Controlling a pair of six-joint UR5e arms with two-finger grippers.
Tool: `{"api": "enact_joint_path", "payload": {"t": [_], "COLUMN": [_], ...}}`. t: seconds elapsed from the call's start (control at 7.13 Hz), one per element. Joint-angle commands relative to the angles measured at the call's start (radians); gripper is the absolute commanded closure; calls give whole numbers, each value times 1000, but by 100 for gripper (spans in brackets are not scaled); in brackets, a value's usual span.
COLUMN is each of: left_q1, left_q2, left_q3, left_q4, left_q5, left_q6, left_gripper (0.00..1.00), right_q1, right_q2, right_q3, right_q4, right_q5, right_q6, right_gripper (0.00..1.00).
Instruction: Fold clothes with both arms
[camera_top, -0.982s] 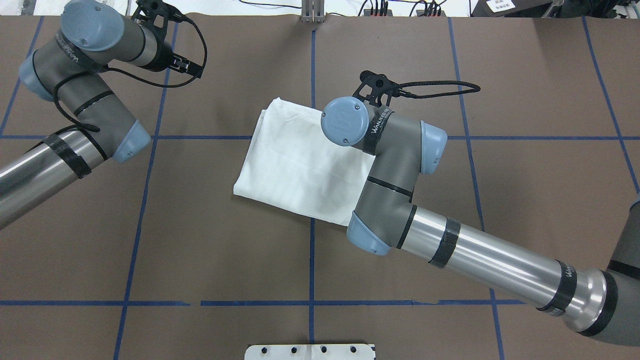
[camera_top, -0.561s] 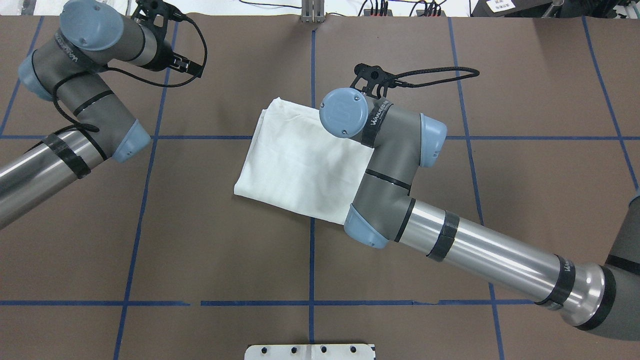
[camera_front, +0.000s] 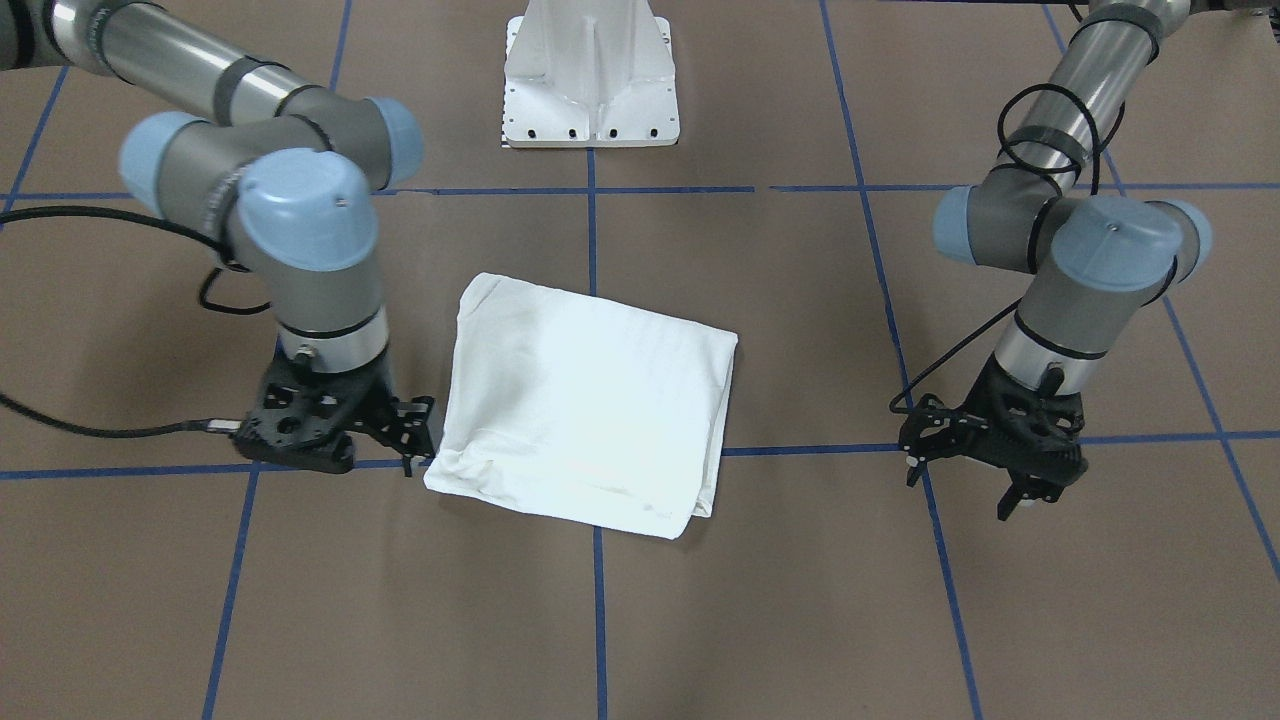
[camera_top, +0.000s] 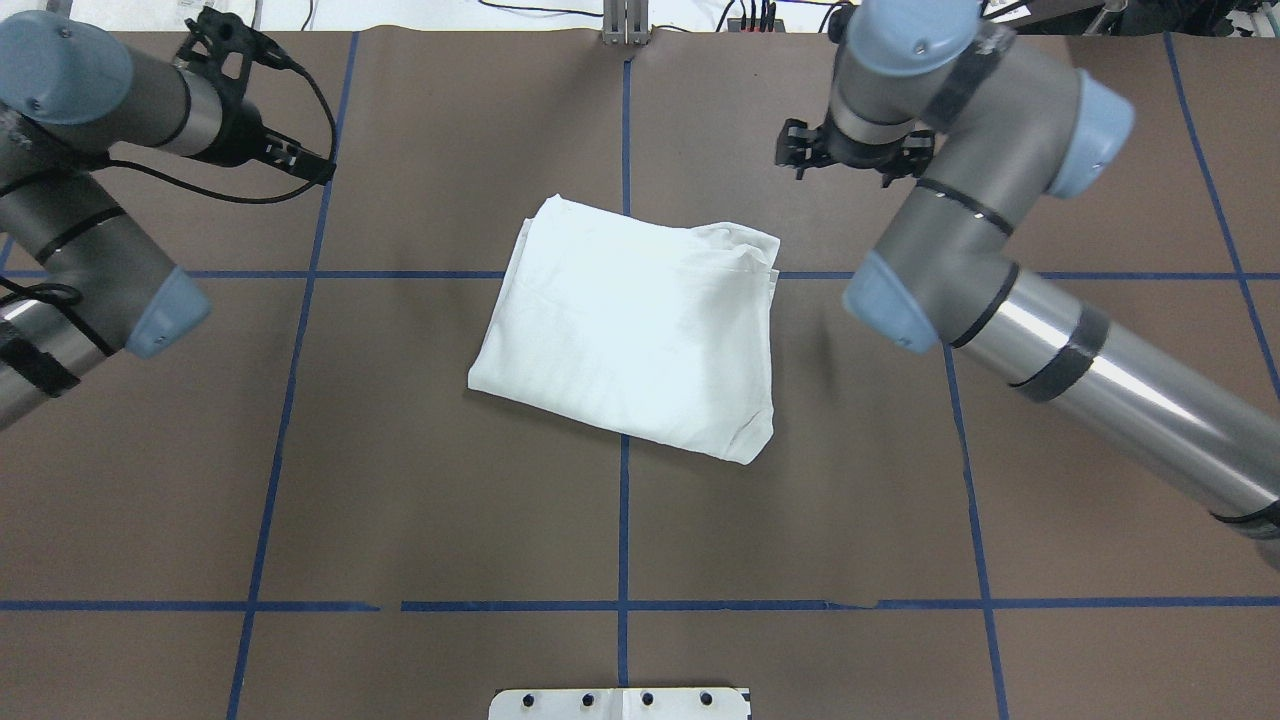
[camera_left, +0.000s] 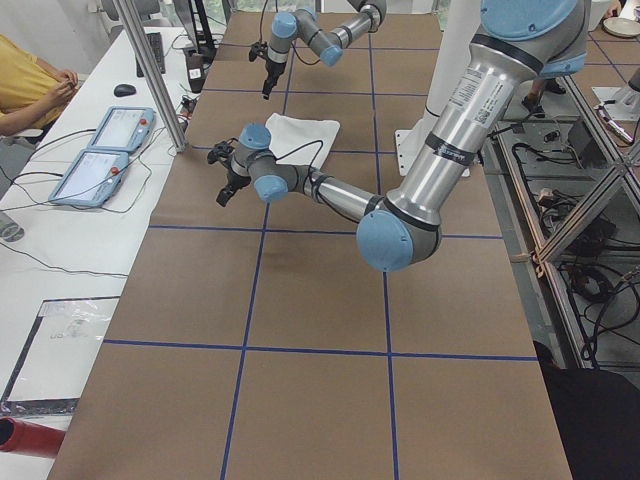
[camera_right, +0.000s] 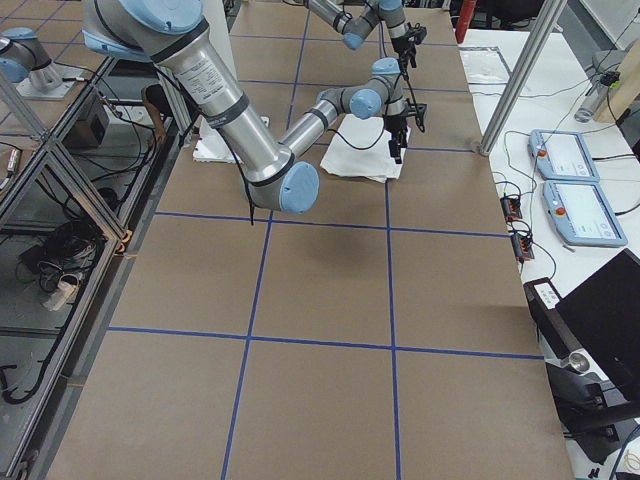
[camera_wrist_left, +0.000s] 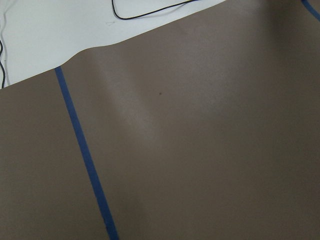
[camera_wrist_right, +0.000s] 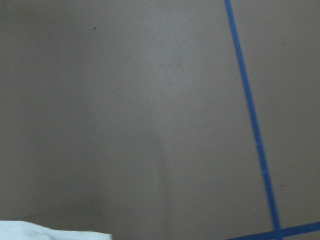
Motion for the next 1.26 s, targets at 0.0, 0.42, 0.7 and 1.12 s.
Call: {"api": "enact_joint_path", "payload": {"t": [0.0, 0.42, 0.7, 1.12], "left_q1": [-192, -455, -594, -600], "left_q2": [136, 337, 386, 390], "left_q3": [-70, -71, -56, -102], "left_q4": [79, 170, 246, 604], "left_q5": [-156, -318, -341, -358], "left_q6": [313, 601, 601, 601], "left_gripper": [0, 0, 0, 0], "right_q1": [215, 477, 590, 624], "right_q2": [-175, -441, -632, -724], "right_q3": [150, 174, 177, 219], "right_q4": [-126, -139, -134, -134], "right_q5": [176, 335, 370, 412], "right_q6": [-445, -889, -961, -964], "right_gripper": [0, 0, 0, 0]}}
